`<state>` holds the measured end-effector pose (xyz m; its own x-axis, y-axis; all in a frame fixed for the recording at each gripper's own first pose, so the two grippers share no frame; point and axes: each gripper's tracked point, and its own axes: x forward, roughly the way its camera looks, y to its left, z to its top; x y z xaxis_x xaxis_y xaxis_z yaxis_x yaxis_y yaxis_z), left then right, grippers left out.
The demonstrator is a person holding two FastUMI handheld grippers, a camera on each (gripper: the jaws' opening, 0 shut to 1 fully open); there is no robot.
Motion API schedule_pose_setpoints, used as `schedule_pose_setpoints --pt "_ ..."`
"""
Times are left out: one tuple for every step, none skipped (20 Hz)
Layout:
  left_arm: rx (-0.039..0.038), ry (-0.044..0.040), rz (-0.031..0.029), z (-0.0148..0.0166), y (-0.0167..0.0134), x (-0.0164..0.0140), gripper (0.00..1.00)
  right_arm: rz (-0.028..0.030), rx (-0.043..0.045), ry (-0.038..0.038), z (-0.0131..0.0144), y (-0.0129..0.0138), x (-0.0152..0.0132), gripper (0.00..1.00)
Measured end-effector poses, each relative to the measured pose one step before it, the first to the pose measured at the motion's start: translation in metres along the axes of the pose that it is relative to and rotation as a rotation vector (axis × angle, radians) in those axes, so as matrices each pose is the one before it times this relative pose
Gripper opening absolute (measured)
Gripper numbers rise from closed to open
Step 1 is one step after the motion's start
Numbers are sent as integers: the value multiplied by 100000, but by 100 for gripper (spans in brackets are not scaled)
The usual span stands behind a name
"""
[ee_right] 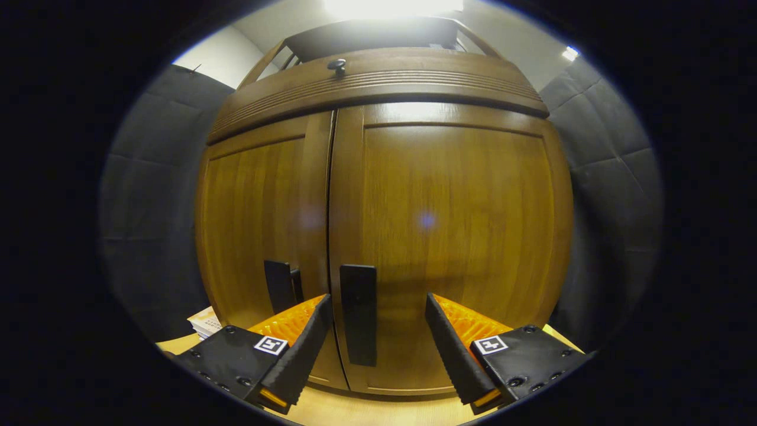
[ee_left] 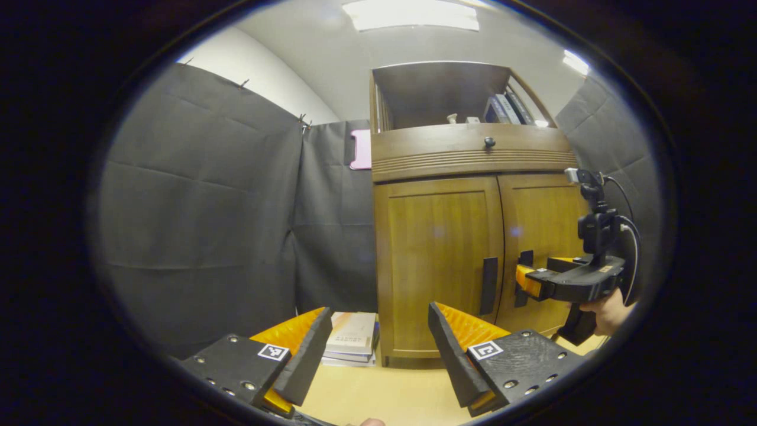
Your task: Open the right door of the double-door shoe cabinet with the right hand, and open the left door with the left hand.
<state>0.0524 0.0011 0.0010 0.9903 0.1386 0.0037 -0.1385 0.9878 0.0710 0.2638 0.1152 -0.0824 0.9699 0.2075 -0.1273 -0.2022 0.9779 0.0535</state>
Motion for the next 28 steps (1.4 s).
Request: schedule_pose_setpoints --pt "235 349 575 31 40 65 94 -172 -53 634 -356 43 334 94" --pt "-23 491 563 -33 4 57 94 234 147 563 -395 161 346 89" --pt "-161 595 439 -24 -16 87 94 464 618 526 -183 241 309 84" --pt "-41 709 508 1 32 -64 94 809 656 834 -286 259 360 80" --pt "323 743 446 -54 21 -13 94 840 674 827 -247 396 305 79" --pt "518 409 358 25 -11 -99 94 710 474 778 -348 278 495 82" --pt "347 89 161 122 -33 -41 94 -937 88 55 -391 -27 389 78" --pt "-63 -8 -72 -62 17 101 94 128 730 -596 264 119 143 58" --pt "-298 31 -123 17 31 31 94 -174 15 -143 92 160 -161 38" --pt "-440 49 -31 40 29 -70 94 -1694 -779 1458 -797 -278 627 39" --pt "-461 35 16 140 63 3 94 876 1613 -793 210 103 -527 34" --pt "-357 -64 346 -15 14 -9 94 108 -663 2352 -184 23 188 29" --pt "-449 -180 376 132 11 26 94 -251 816 -495 315 70 339 17" --pt "-423 -207 301 38 -37 -25 94 761 -613 2635 -187 69 -478 17" --pt "-367 -171 96 116 -25 -15 94 628 -56 486 117 -40 -16 17" --pt "-289 -310 -112 25 4 -38 94 501 319 904 -76 43 -303 19" --pt "-263 -260 -422 86 -67 32 94 303 -77 39 151 37 -194 17" --pt "-227 -238 -453 56 4 -112 94 242 56 -176 168 -6 -291 19" --pt "-225 -62 -725 18 -77 -38 94 330 283 -146 236 17 -295 17" --pt "-68 27 -855 -38 -13 -113 94 390 107 -286 396 86 -301 19" --pt "156 -180 -695 48 8 8 94 446 -3 116 303 74 -224 19" --pt "212 -210 -659 22 -83 -48 94 392 -156 -83 163 -9 -197 19" --pt "14 -263 -731 65 -39 41 94 345 -93 334 294 -55 -199 19" --pt "-90 -309 -674 -6 -37 -22 94 240 -43 17 248 -38 -354 19" --pt "-203 -361 -638 31 -28 29 94 115 -40 83 356 -42 -472 19" --pt "-426 -377 -415 73 -16 -51 94 234 -52 -12 78 51 -508 19" --pt "-660 -221 -394 112 -9 -10 94 522 -19 49 127 -10 -460 19" --pt "-640 -128 -450 106 -13 -31 94 580 97 -200 -55 -28 -431 19"
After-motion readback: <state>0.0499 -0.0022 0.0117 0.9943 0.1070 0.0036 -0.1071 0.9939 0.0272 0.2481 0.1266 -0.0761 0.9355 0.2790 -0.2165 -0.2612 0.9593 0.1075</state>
